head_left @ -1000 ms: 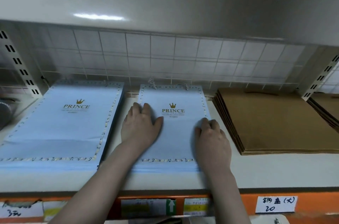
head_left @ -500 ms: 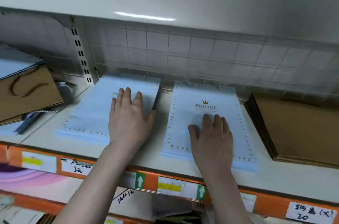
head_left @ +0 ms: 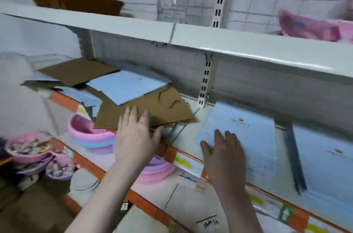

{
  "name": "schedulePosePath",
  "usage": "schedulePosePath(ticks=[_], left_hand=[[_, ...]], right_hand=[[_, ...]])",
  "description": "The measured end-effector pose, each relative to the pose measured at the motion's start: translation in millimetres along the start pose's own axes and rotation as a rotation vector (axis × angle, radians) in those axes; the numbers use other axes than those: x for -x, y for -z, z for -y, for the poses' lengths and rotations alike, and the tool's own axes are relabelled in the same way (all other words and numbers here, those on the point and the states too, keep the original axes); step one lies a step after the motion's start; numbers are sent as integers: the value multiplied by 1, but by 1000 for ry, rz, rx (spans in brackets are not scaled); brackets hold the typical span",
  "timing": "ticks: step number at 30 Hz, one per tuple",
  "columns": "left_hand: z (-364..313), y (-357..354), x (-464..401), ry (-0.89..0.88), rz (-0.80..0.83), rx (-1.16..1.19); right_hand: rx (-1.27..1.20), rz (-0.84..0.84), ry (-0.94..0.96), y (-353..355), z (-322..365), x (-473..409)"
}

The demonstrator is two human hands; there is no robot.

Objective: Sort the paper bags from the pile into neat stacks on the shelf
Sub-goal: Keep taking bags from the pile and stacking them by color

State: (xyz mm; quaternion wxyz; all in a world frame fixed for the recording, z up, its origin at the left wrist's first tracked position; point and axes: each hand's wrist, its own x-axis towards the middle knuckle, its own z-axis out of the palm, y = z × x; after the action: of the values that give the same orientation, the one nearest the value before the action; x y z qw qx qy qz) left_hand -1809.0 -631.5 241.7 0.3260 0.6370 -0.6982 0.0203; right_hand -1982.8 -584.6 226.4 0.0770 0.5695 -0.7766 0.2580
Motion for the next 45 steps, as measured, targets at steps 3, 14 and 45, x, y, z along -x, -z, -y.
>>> schedulePosePath(ticks=[3,14,45], left_hand=[[57,24,-5,22,-36,-42],[189,55,-50,97,-70,-107],[207,-74,-320,-323,390,-192]], right_hand=[[-20,10,59,-17,57,8],[-114,-22,98,-65,173,-8],[34,160,-22,-157,240,-136]])
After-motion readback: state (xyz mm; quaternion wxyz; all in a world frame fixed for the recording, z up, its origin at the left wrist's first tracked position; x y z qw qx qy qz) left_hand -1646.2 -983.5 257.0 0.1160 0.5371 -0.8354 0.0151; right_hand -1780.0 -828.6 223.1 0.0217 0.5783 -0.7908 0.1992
